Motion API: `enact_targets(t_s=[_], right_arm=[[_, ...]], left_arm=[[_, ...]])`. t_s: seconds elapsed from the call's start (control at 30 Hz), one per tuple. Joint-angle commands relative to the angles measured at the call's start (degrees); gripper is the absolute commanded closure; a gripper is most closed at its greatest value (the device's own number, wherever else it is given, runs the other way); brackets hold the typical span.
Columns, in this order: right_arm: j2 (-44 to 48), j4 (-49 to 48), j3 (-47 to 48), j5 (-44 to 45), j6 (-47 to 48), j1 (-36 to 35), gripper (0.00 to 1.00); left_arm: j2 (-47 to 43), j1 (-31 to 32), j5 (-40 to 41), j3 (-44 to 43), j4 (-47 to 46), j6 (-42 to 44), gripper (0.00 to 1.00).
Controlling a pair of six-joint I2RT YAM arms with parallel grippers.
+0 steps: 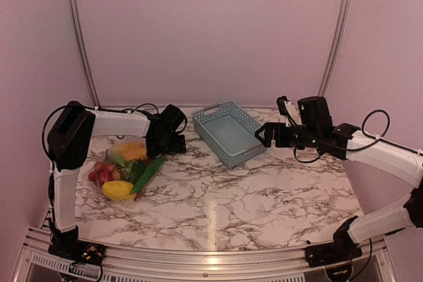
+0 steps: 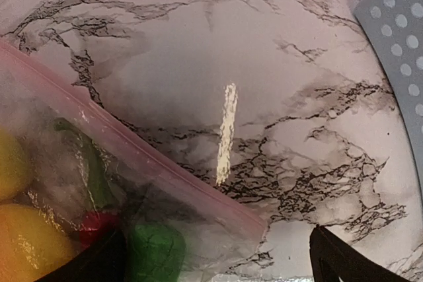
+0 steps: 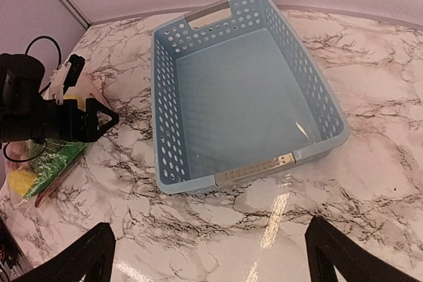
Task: Open the zip-top bag and remove the fake food
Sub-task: Unzip the zipper food storage bag at the center of the board.
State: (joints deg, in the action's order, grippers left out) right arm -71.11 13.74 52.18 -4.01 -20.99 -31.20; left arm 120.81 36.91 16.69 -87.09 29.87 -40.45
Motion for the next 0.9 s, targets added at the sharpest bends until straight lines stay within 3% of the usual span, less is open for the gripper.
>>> enact_targets(t_s=[0.0,0.37,0.57,0.7,0.87], right_arm=[[1.8,-1.0,-0.7,-0.5,-0.2,0.5,0.01],[2.0,-1.4,-2.1,-0.8,-0.3,0.5,0.01],[1.2,-1.5,-1.3,-1.1,-0.3,0.5,0.01],[-0.4,-2.1,-0.1,-1.4,0.0,0.5,0.01],[-1.5,-2.5,1.1,-1.6,-0.1,0.5,0.01]], left_arm=[[-2.7,3.0,-1.4,5.5,0.7,-1.1,0.01],[-12.1,10.9,-3.2,19.5,-1.9,-5.2,0.01],[-22.6,13.4,-3.1,28.0,-0.2,-5.8,0.01],[-27.0,12.9,1.0,25.0,2.9,-4.2,0.01],[-24.1,11.8,3.9,18.1,4.9,-1.6,0.01]])
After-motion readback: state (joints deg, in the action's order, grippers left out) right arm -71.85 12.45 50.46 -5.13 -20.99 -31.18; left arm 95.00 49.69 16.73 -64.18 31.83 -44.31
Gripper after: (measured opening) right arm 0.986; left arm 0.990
